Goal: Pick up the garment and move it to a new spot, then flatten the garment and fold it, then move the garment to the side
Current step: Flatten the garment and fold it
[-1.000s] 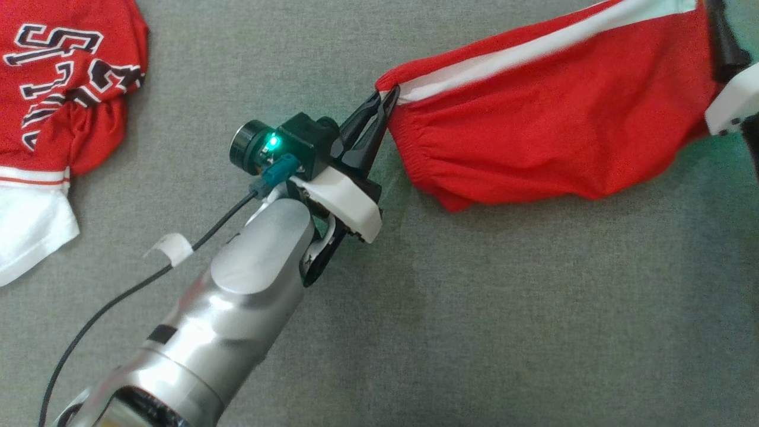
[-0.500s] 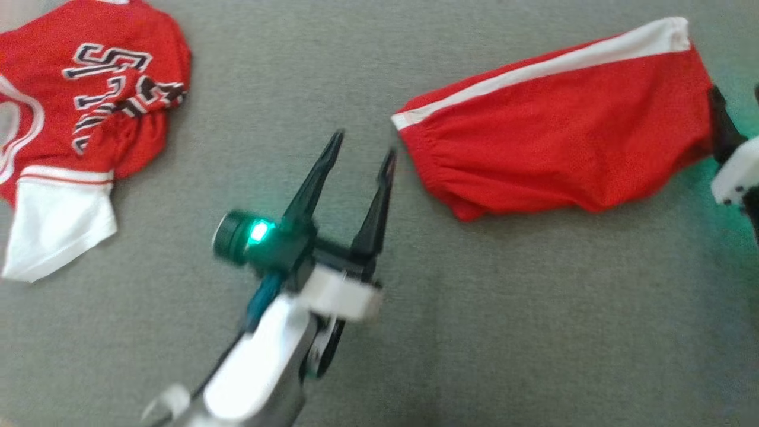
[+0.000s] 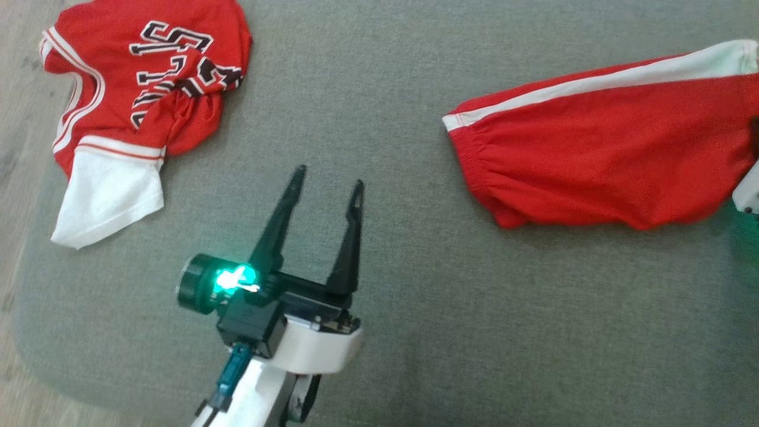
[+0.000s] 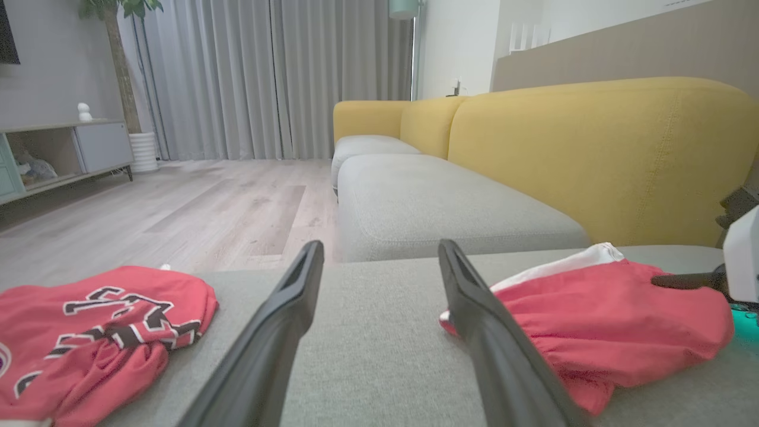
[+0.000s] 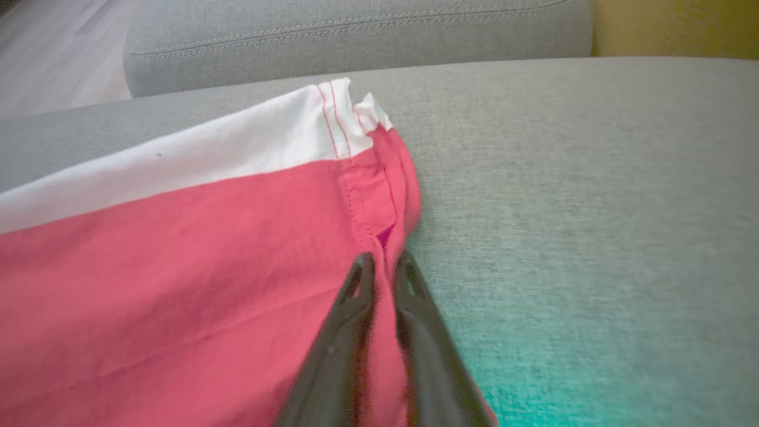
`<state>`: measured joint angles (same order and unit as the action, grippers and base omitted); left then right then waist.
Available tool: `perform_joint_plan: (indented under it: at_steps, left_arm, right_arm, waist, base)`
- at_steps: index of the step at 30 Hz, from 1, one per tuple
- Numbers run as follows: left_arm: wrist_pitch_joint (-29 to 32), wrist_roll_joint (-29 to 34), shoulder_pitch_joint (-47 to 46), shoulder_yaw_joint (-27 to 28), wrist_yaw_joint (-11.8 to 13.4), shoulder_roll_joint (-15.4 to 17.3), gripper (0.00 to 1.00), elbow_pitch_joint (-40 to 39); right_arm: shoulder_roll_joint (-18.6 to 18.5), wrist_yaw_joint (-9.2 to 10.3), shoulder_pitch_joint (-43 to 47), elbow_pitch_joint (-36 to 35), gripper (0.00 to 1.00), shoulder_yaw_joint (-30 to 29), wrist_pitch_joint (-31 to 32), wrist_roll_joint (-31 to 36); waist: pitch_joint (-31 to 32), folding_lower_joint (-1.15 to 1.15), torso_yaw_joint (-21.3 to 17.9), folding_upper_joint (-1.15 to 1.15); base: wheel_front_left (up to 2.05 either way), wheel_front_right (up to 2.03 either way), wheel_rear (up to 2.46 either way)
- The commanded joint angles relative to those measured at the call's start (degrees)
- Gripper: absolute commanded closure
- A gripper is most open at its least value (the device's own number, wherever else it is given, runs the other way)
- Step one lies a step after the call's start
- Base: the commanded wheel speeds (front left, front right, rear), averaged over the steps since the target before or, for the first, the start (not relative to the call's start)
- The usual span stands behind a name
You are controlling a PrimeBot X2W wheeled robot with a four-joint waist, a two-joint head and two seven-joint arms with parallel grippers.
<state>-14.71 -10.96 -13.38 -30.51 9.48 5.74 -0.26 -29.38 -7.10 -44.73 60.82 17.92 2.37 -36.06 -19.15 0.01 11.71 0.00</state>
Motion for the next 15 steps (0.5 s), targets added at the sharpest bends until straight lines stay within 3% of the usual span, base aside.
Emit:
perform_joint_plan:
  at_steps: [1,10,15]
  left_arm:
    - [-0.3,0.6,0.3,2.7,-0.1,0.0,0.00,-2.2]
    - [-0.3,1.8,3.5,5.7,-0.8,-0.5,0.00,-2.8]
    - [-0.3,1.9,4.5,7.0,-1.5,-0.9,0.00,-2.2]
  right_arm:
    - [-1.4,-0.39,0.6,-0.2,1.00,0.6,-1.1,-0.5]
    - [-6.6,-0.39,2.5,3.4,1.00,0.6,-5.1,0.2]
    - [-7.5,-0.39,1.1,-0.3,1.00,2.4,-6.7,0.5]
  waist:
    - [0.5,-0.01,-0.5,0.00]
    - [5.0,-0.01,-5.2,0.00]
    - [6.8,-0.01,-7.5,0.00]
  base:
    - [0.00,0.00,0.00]
    - [0.00,0.00,0.00]
    - [0.00,0.00,0.00]
